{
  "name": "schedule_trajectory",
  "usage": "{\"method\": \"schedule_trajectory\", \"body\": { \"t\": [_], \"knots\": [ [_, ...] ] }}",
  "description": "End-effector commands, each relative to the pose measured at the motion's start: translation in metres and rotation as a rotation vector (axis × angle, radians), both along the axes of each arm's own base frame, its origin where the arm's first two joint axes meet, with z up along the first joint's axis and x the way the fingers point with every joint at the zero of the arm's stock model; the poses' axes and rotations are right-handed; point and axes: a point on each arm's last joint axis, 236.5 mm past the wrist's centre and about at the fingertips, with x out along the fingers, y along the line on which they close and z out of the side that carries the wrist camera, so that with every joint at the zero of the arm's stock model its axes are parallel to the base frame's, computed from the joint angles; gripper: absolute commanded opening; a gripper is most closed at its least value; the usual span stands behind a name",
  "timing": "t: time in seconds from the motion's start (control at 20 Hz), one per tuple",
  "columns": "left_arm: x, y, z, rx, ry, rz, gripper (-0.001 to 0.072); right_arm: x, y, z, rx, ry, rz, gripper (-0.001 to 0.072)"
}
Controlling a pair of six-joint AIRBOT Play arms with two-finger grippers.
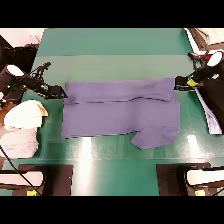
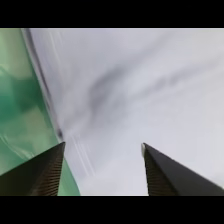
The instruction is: Fold the shirts.
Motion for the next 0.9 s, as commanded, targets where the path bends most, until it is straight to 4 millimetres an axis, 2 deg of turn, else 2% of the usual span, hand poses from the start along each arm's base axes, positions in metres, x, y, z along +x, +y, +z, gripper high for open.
{"method": "schedule_trajectory", "body": {
  "t": [0.0,0.1,0.3,0.4,0.45,0.5,0.65,0.85],
  "knots": [
    [-0.035,0.004,0.014,-0.039,0.118,-0.022,0.0565,-0.018,0.004,0.022,0.008,0.064,0.067,0.0361],
    [-0.06,0.013,0.015,-0.043,0.128,-0.006,0.0478,-0.033,0.012,0.032,0.031,0.085,0.114,0.0359],
    [-0.126,0.022,-0.006,-0.066,0.198,0.098,0.0478,-0.049,0.039,0.044,0.116,-0.001,0.146,0.0357],
    [-0.153,0.018,-0.019,-0.077,0.246,0.12,0.0477,-0.058,0.039,0.045,0.11,-0.038,0.132,0.0355],
    [-0.166,0.015,-0.026,-0.083,0.286,0.14,0.0477,-0.062,0.04,0.044,0.107,-0.049,0.128,0.0319],
    [-0.174,0.011,-0.032,-0.092,0.323,0.167,0.0476,-0.067,0.041,0.044,0.107,-0.054,0.126,0.0296],
    [-0.189,0.005,-0.052,-0.097,0.36,0.19,0.0477,-0.077,0.042,0.047,0.106,-0.06,0.127,0.0295],
    [-0.194,0.004,-0.063,-0.096,0.366,0.209,0.0477,-0.08,0.043,0.062,0.099,-0.096,0.13,0.0296]
  ]
}}
